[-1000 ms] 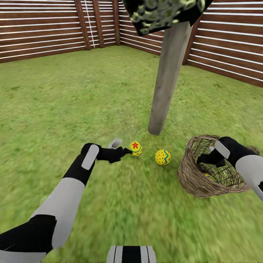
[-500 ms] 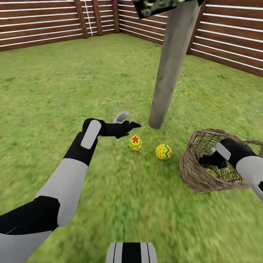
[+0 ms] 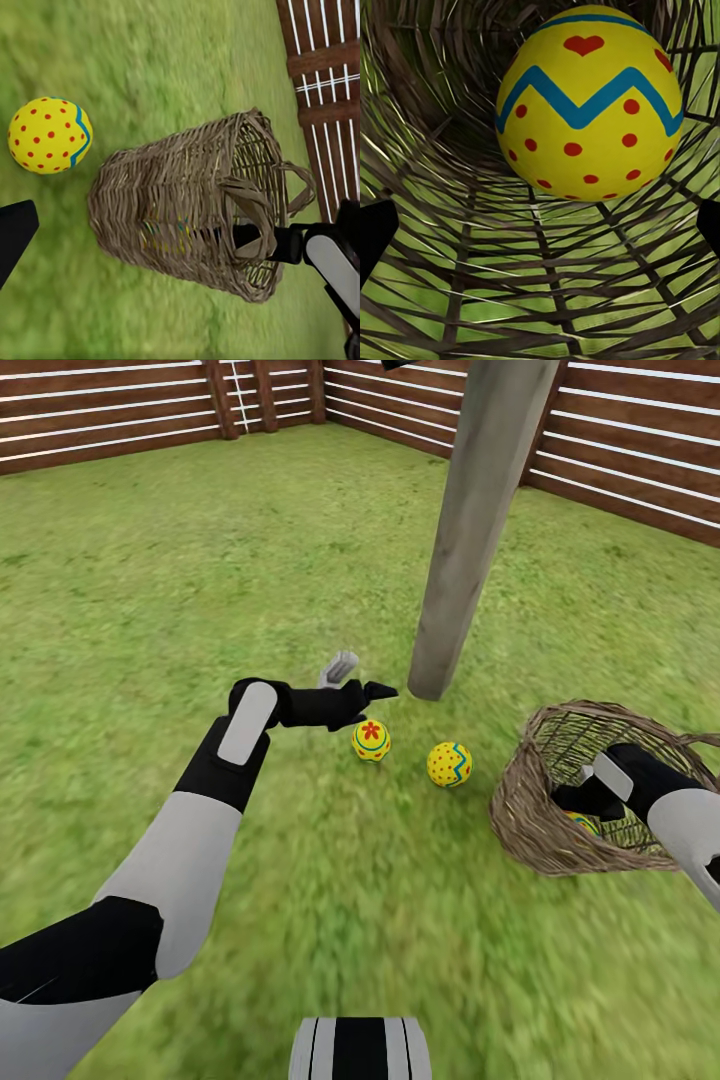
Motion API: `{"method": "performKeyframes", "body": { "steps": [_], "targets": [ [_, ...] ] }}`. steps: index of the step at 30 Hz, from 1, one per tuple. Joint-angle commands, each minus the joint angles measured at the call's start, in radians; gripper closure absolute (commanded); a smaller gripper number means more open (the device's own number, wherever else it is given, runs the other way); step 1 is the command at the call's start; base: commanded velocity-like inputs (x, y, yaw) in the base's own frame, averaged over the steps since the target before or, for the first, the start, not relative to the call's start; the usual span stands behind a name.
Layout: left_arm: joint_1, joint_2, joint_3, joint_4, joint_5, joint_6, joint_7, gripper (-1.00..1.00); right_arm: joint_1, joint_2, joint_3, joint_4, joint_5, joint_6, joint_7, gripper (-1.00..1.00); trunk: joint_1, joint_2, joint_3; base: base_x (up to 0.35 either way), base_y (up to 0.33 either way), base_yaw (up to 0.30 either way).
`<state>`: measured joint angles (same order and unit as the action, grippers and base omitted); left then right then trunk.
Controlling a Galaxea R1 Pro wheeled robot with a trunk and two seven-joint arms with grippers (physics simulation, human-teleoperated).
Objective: Take the three Easter eggs out of the wicker basket on the lawn in the garden, then place them on the lawn next to a single tree (choose any tree) so that all three eggs are next to the same tree and none are left in the basket.
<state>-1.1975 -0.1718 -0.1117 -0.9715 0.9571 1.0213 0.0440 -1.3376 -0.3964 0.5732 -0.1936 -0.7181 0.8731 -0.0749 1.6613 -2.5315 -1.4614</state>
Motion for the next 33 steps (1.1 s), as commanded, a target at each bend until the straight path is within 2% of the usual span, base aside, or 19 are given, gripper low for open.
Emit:
{"method": "performKeyframes", "body": {
  "steps": [1,10,20,33],
  "targets": [
    [0.000,0.000,0.000,0.001,0.006,0.003,0.002,-1.00,0.000,-0.001,0.005,-0.002,-0.011,0.004,-0.008,-1.00,0.000,0.000,-0.001,0.000,0.000,0.000],
    [0.001,-0.003,0.001,0.063,0.009,-0.005,-0.029,-1.00,0.000,-0.001,0.005,0.010,-0.011,0.002,-0.009,-1.00,0.000,0.000,-0.001,0.000,0.000,0.000],
    [0.001,-0.002,0.003,0.083,0.008,-0.006,-0.031,-1.00,0.000,0.000,0.006,0.029,-0.009,-0.032,-0.009,-1.00,0.000,0.000,-0.001,0.132,-0.071,0.000],
    [0.001,-0.003,0.003,0.138,0.007,-0.006,-0.028,-1.00,0.001,-0.001,0.007,0.066,-0.008,-0.046,-0.008,-1.00,0.000,0.000,-0.001,0.047,-0.078,0.000]
  ]
}}
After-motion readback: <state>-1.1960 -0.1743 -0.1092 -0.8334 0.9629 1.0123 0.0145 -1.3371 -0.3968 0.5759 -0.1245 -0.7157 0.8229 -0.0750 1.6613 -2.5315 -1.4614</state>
